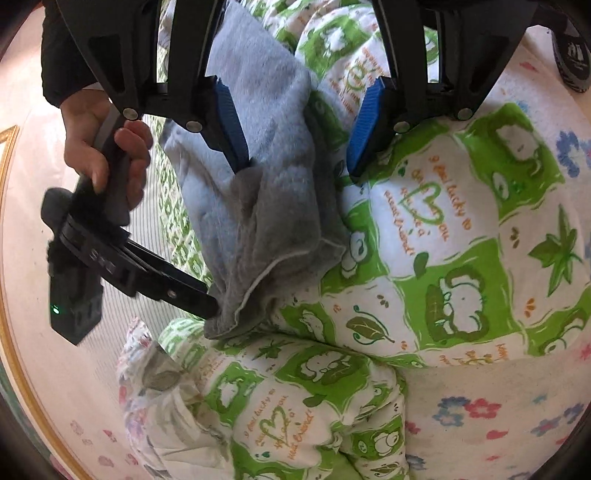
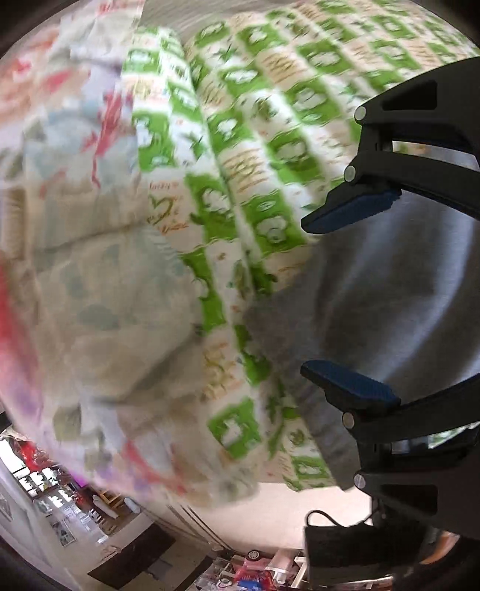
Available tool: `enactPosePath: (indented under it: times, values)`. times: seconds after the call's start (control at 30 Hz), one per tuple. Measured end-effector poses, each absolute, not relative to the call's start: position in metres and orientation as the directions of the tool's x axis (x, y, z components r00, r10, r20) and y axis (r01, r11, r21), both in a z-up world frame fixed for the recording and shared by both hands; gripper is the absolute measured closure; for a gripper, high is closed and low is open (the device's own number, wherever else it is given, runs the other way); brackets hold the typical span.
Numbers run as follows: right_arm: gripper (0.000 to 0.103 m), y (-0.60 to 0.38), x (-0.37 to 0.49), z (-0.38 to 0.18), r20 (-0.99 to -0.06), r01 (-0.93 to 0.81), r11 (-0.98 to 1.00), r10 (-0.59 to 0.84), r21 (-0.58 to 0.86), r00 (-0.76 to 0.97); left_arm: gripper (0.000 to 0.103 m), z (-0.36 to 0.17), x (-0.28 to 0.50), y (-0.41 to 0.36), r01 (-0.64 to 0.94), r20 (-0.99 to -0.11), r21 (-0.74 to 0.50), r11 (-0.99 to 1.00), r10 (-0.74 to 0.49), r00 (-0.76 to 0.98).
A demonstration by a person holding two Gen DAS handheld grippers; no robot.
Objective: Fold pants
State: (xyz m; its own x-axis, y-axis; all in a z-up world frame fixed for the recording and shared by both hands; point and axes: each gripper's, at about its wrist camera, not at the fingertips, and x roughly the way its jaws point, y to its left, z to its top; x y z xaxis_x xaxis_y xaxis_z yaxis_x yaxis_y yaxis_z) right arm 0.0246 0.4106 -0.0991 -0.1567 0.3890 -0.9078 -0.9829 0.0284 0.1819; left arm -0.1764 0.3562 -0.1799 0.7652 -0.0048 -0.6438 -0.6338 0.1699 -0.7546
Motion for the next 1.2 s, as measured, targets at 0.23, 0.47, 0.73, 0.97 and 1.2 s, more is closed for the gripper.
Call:
enactPosePath:
  times: [0.23,0.47,0.73,0.97,1.2]
  values:
    - [0.084,0.418,0.032,-0.126,-0.891,-0.954,0.073,0.385,0.29,-0.241,0.084,-0.174,-0.152,0.349,-0.644,-0.664,-0.716,0.271,0.022,0.747]
    - [0.096,0.373,0.034,-0.086,-0.834,-0.947,0.079,0.499,0.312,-0.234,0.094,-0.147,-0.142,0.334,-0.627,-0.652,-0.696,0.351,0.059,0.756]
    - [0.096,0.321,0.053,-0.033,-0.806,-0.946,0.132,0.566,0.295,-0.173,0.094,-0.101,-0.121,0.301,-0.56,-0.61,-0.694,0.452,0.044,0.791]
    - [0.096,0.247,0.079,0.001,-0.774,-0.924,0.23,0.626,0.306,-0.1,0.094,-0.065,-0.085,0.255,-0.469,-0.586,-0.682,0.562,-0.036,0.809]
    - [0.096,0.163,0.101,0.018,-0.747,-0.877,0.345,0.664,0.333,-0.022,0.094,-0.05,-0.059,0.198,-0.375,-0.582,-0.671,0.639,-0.141,0.801]
